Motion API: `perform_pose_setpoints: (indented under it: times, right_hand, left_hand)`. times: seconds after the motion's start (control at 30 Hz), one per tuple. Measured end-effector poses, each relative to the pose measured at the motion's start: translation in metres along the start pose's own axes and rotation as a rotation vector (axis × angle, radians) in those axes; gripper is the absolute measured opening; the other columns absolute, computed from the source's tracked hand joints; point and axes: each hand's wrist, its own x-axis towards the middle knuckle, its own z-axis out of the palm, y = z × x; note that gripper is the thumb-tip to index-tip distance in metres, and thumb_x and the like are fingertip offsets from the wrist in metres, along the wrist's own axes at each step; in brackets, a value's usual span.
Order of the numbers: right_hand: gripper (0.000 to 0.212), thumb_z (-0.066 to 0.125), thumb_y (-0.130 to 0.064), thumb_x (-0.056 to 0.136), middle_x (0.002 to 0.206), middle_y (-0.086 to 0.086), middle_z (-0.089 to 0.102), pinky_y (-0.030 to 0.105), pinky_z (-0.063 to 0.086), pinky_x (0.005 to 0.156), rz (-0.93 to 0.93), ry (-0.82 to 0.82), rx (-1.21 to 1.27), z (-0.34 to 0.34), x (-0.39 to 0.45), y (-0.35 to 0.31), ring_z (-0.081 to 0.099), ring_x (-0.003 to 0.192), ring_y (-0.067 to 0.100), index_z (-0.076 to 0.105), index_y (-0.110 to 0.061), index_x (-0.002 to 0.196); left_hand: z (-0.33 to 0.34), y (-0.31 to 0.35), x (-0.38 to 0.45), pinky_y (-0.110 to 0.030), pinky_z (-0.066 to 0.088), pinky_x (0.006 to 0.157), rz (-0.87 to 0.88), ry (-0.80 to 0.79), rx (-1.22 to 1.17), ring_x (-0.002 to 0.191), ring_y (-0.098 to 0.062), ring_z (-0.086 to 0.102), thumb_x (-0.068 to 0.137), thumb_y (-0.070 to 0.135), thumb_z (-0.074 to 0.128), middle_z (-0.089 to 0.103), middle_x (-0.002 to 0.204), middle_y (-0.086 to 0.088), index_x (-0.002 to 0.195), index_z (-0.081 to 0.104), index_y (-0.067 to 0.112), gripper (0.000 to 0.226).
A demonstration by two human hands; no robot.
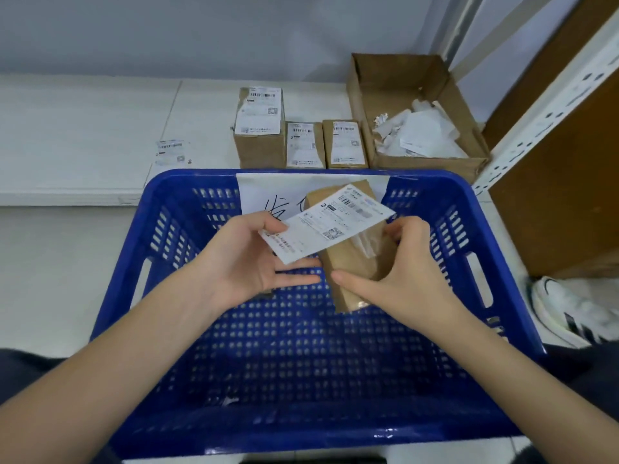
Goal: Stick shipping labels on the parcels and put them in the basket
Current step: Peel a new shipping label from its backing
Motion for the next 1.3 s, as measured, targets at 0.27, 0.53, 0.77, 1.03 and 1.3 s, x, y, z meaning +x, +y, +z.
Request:
perform_pose_setpoints:
  times: [0.27, 0.53, 0.77, 1.03, 1.3]
  right_hand:
    - [0.036, 0.051, -0.017, 0.096, 0.129, -0.009, 0.04, 0.002, 0.04, 0.082, -0.066, -0.169, 0.368, -0.003, 0.007, 0.006, 0.039, 0.121, -0.003, 0.044, -0.044, 0.119]
    - [0.037, 0.043, -0.007, 0.095, 0.125, -0.009, 0.059, 0.038, 0.048, 0.096, 0.075, -0.183, 0.544, -0.018, 0.018, 0.008, 0.056, 0.113, 0.012, 0.063, -0.033, 0.113]
    - [0.041, 0.06, -0.052, 0.072, 0.118, -0.006, 0.064, 0.035, 0.053, 0.087, 0.091, -0.182, 0.601, -0.019, 0.018, 0.008, 0.064, 0.103, 0.01, 0.069, -0.029, 0.105]
    - [0.025, 0.066, -0.024, 0.087, 0.122, -0.006, 0.063, 0.029, 0.057, 0.078, 0.121, -0.057, 0.63, -0.009, 0.02, 0.013, 0.066, 0.099, 0.012, 0.068, -0.028, 0.111]
    - [0.027, 0.063, -0.021, 0.09, 0.108, -0.015, 0.07, 0.026, 0.057, 0.076, 0.16, 0.115, 0.757, -0.005, 0.016, 0.01, 0.067, 0.093, 0.002, 0.066, -0.026, 0.116]
  left_hand:
    - [-0.005, 0.012, -0.001, -0.056, 0.055, 0.08, 0.094, 0.012, 0.073, 0.102, -0.032, 0.068, 0.082, 0.006, 0.042, 0.068, 0.116, -0.015, 0.104, 0.055, 0.005, 0.026]
    - [-0.005, 0.016, 0.0, -0.054, 0.056, 0.079, 0.113, 0.021, 0.14, 0.099, -0.034, 0.069, 0.074, 0.001, 0.048, 0.07, 0.111, -0.017, 0.107, 0.049, 0.004, 0.033]
    - [-0.003, 0.016, -0.002, -0.03, 0.06, 0.062, 0.133, 0.031, 0.302, 0.085, -0.023, 0.07, 0.072, 0.004, 0.052, 0.073, 0.096, -0.01, 0.049, 0.061, 0.017, 0.028]
    - [0.0, 0.01, 0.003, -0.048, 0.053, 0.091, 0.15, 0.09, 0.367, 0.11, -0.03, 0.064, 0.093, 0.018, 0.052, 0.067, 0.12, -0.013, 0.122, 0.059, 0.007, 0.032]
    - [0.012, -0.016, 0.002, -0.023, 0.055, 0.084, 0.271, -0.015, 0.424, 0.106, -0.009, 0.065, 0.074, 0.021, 0.077, 0.07, 0.115, 0.006, 0.116, 0.064, 0.018, 0.044]
